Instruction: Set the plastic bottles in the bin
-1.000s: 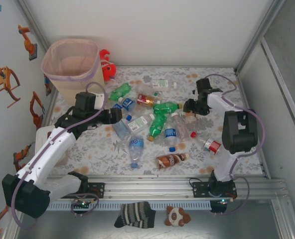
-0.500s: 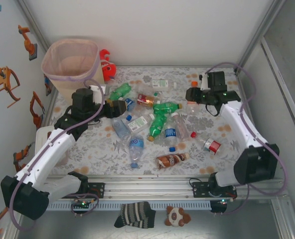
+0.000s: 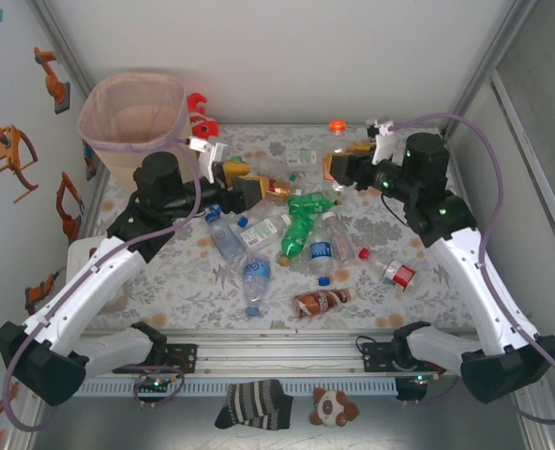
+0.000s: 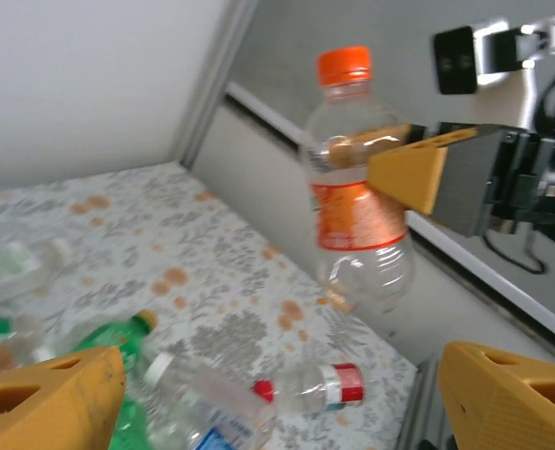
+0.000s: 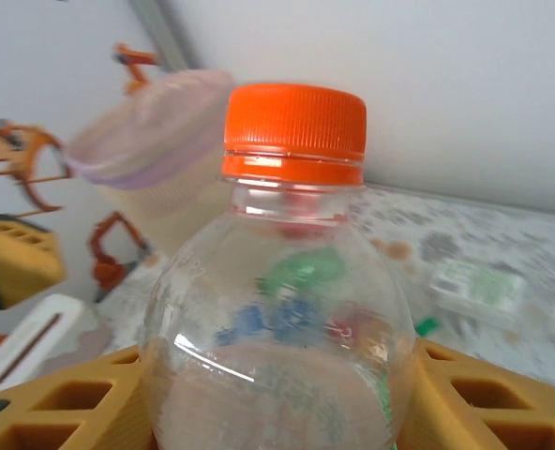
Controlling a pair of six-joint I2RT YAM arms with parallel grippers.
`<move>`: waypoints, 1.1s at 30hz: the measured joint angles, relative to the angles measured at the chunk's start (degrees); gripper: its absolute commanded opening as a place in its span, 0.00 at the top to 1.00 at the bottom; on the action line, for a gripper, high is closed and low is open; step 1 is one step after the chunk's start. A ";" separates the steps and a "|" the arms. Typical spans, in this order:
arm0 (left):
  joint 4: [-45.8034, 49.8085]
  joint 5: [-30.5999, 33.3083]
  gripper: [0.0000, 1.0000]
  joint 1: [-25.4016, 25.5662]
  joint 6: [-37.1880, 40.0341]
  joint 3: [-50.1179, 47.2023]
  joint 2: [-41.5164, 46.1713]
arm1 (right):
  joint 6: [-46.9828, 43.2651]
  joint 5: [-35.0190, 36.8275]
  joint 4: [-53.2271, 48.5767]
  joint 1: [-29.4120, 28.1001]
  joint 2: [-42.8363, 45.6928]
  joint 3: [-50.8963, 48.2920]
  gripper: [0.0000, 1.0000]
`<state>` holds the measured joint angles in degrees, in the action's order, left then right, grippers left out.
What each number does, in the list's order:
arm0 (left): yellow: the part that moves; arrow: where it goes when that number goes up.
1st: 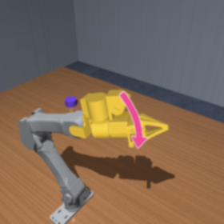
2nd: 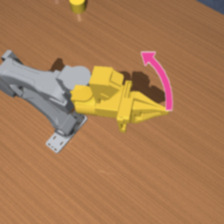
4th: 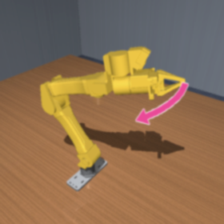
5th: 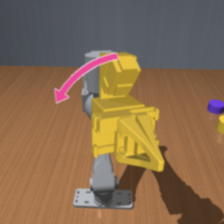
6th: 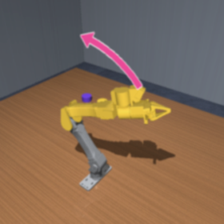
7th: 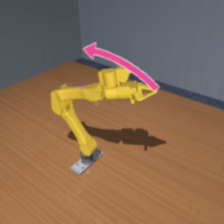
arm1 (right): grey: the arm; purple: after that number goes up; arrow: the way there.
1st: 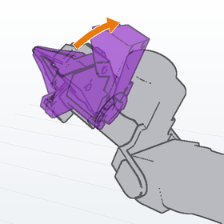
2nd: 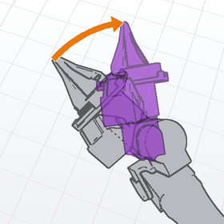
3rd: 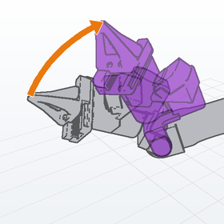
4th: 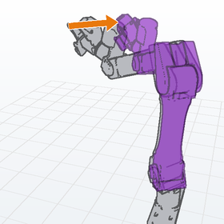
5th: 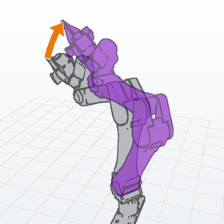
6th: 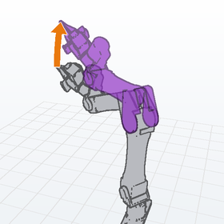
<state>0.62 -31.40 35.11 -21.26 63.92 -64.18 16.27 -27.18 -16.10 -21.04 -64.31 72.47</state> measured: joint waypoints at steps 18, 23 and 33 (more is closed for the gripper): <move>-3.21 -9.29 0.07 11.45 8.04 6.93 -4.15 | 3.78 -15.50 19.02 -13.79 -0.11 3.10 0.45; -3.69 -9.77 0.17 11.50 8.44 7.30 -4.59 | 4.96 -17.16 21.57 -15.96 -0.52 3.23 0.45; -5.33 -10.95 0.38 12.04 8.87 7.65 -4.57 | 4.96 -16.94 22.43 -16.57 -0.98 3.26 0.45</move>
<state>-4.71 -42.35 47.16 -12.38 71.57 -68.75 21.23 -44.12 6.33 -37.60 -65.30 75.72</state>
